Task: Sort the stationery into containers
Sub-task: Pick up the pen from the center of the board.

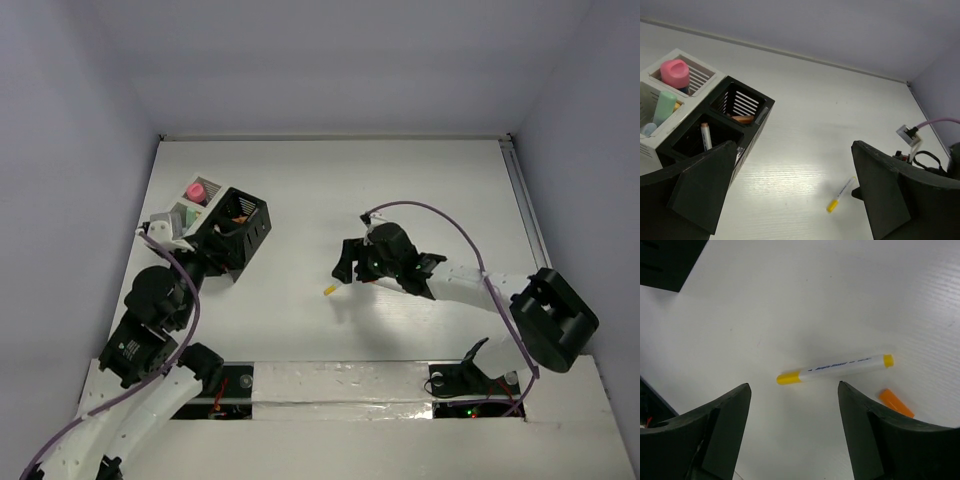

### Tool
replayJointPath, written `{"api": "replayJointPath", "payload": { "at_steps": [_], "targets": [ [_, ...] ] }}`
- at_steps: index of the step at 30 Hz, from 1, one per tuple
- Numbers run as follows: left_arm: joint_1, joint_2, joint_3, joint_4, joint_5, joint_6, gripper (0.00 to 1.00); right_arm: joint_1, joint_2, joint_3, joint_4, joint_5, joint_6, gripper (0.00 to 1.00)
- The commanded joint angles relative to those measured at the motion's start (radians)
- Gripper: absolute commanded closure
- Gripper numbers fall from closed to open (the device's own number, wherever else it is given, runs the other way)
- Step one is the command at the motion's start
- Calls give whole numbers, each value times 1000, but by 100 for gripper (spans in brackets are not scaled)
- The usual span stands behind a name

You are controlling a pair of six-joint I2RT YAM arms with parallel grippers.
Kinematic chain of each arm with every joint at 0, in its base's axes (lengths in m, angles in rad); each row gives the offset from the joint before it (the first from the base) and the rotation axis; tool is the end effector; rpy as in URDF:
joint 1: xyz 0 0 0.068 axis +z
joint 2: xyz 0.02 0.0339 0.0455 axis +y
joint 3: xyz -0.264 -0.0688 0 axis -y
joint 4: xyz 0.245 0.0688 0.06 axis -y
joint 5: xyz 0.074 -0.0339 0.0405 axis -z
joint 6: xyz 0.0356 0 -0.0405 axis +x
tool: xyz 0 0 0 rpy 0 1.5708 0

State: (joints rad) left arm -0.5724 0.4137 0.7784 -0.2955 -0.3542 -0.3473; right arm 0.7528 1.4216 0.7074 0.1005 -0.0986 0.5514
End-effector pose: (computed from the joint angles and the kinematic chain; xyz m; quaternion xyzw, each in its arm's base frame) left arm 0.0848 -0.0399 0.3705 -0.0526 0.6818 -0.2117 0.6983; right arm 0.2126 0.2040 0.1964 -0.1117 0.8798 0.3139 0.3390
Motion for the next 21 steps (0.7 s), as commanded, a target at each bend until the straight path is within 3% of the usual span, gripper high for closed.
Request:
{"api": "replayJointPath", "payload": {
  "at_steps": [1,10,21],
  "targets": [
    [-3,-71,-16,2,66,41,1,19,19,73,-60,66,70,21],
    [-3,-242,-94,42,40,39,1,37,138,121,-140,120,180,22],
    [-3,-242,-99,53,96,65,1,37,324,308,-258,252,137,28]
  ]
}}
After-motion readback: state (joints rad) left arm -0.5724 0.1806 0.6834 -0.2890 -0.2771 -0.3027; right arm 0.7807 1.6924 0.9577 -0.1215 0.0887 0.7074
